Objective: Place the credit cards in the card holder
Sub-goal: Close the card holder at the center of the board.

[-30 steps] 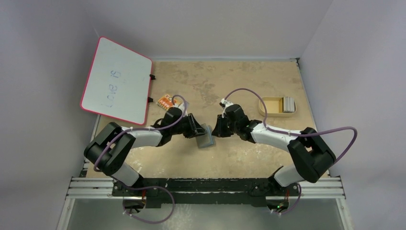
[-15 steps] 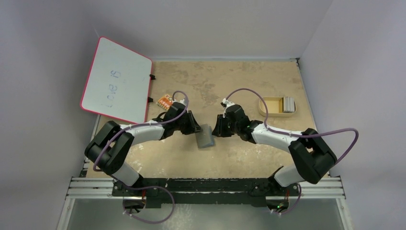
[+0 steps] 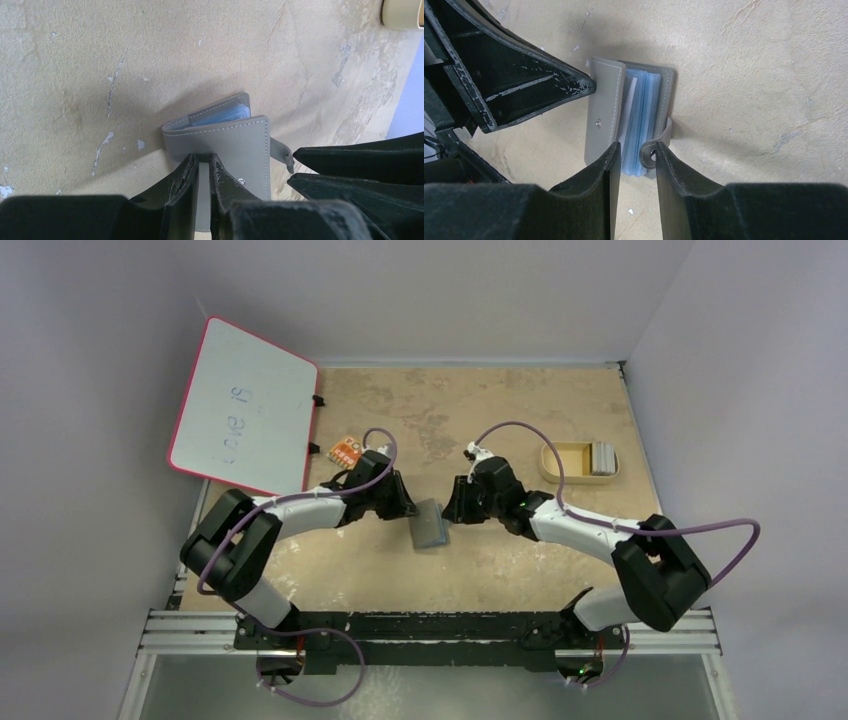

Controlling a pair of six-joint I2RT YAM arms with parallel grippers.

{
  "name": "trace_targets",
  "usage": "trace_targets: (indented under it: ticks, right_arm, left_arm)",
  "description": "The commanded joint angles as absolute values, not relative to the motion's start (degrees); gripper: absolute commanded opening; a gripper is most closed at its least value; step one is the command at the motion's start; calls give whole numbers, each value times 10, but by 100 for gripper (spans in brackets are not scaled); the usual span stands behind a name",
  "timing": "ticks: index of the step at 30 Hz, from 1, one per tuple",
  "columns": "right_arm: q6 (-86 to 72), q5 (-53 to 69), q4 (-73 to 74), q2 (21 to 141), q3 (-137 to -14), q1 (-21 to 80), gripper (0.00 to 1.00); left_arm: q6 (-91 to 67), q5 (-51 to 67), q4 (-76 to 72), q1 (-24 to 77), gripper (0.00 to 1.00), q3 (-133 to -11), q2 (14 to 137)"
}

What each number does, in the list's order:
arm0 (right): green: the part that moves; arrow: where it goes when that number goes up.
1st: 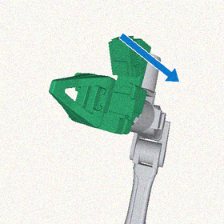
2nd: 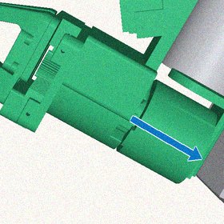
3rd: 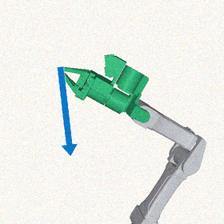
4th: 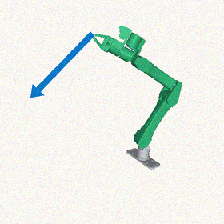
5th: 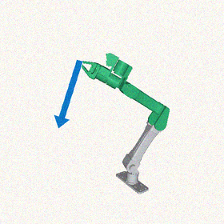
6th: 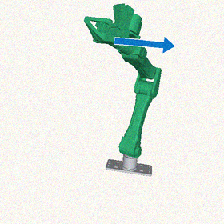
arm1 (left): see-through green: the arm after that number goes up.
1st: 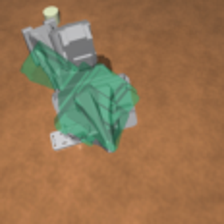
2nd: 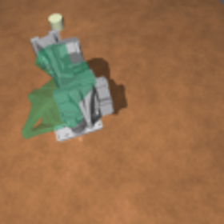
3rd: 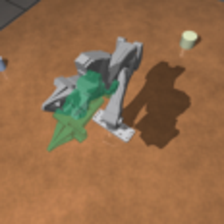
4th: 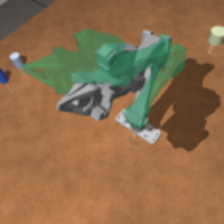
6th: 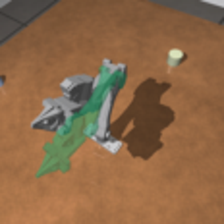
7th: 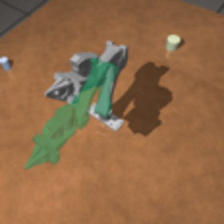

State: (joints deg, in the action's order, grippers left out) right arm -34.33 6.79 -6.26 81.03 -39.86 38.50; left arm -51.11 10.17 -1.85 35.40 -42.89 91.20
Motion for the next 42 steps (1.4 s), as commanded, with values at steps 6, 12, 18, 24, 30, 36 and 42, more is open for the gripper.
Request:
trace_targets:
  ticks: [6, 12, 18, 24, 30, 36, 42]
  right_arm:
    - [-360, 83, -90, 803, -391, 381, 33]
    - [-375, 112, -112, 790, -371, 364, 33]
    - [-375, 118, -109, 755, -352, 330, 32]
    - [-385, 180, -151, 734, -310, 283, 25]
    - [-410, 221, -208, 759, -278, 276, 21]
    - [-421, 246, -246, 787, -268, 275, 21]
    - [-421, 248, -251, 793, -266, 276, 21]
  left_arm:
    - [-496, 116, -24, 370, 9, -462, 925]
    - [-500, 113, -33, 376, 8, -460, 951]
    - [-493, 93, -20, 376, 8, -464, 964]
    - [-490, 72, -2, 378, 9, -470, 967]
    - [-507, 100, -1, 379, 16, -478, 954]
    - [-524, 150, -20, 379, 16, -488, 942]
    - [-543, 197, -72, 378, 11, -486, 962]
